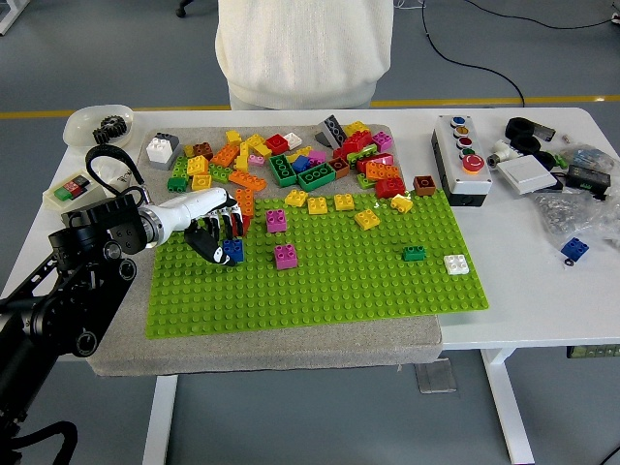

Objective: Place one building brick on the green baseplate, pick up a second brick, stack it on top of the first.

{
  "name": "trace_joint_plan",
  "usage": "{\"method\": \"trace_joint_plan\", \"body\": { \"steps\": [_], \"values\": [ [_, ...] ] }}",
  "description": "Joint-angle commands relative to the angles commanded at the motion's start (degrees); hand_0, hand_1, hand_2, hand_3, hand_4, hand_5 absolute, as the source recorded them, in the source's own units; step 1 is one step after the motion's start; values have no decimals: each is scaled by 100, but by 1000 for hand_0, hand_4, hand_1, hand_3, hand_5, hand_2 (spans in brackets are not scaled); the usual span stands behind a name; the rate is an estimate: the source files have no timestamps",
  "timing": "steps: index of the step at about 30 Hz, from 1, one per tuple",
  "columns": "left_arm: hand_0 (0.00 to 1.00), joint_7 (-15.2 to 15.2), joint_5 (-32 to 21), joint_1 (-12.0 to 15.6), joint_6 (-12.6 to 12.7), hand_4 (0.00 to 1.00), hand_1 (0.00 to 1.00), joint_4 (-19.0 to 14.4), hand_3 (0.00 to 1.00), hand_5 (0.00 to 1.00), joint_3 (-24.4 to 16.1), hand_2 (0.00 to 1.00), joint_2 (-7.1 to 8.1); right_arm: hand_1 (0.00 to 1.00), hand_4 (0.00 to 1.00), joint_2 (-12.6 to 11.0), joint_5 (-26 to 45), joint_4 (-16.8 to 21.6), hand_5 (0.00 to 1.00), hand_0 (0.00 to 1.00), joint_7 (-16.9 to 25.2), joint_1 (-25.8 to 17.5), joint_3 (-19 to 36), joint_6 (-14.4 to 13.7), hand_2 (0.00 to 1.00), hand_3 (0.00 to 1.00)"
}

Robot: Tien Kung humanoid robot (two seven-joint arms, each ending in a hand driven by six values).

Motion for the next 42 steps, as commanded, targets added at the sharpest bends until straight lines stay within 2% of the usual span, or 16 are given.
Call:
{"method": "trace_joint_plan", "body": {
  "steps": [8, 15, 21, 23, 28, 42],
  "values": [
    [417, 18, 0, 9, -44, 897, 349, -113, 427, 2, -81, 372, 23, 645, 829, 0, 2, 0, 403, 740, -3, -5, 7, -2, 712, 602],
    [414, 76, 0, 52, -174, 896, 348, -402, 426, 2, -99, 371, 70, 643, 829, -4, 9, 0, 403, 740, -1, 1, 15, -6, 712, 602],
    [414, 172, 0, 185, -324, 896, 348, -888, 427, 2, -80, 371, 158, 645, 829, -5, 2, 0, 403, 740, -6, -11, 35, -7, 712, 602],
    [414, 181, 0, 198, -337, 896, 348, -928, 427, 2, -79, 371, 164, 645, 829, -5, 2, 0, 403, 740, -6, -12, 36, -7, 712, 602],
    [414, 269, 0, 386, -426, 896, 348, -1280, 427, 2, -112, 371, 218, 644, 828, -13, -12, 0, 404, 740, -3, -17, 50, -11, 712, 600],
    [414, 396, 0, 722, -505, 896, 351, -1763, 432, 2, -10, 373, 234, 644, 826, -15, -47, 0, 404, 740, -2, -36, 48, -5, 713, 600]
  ]
}}
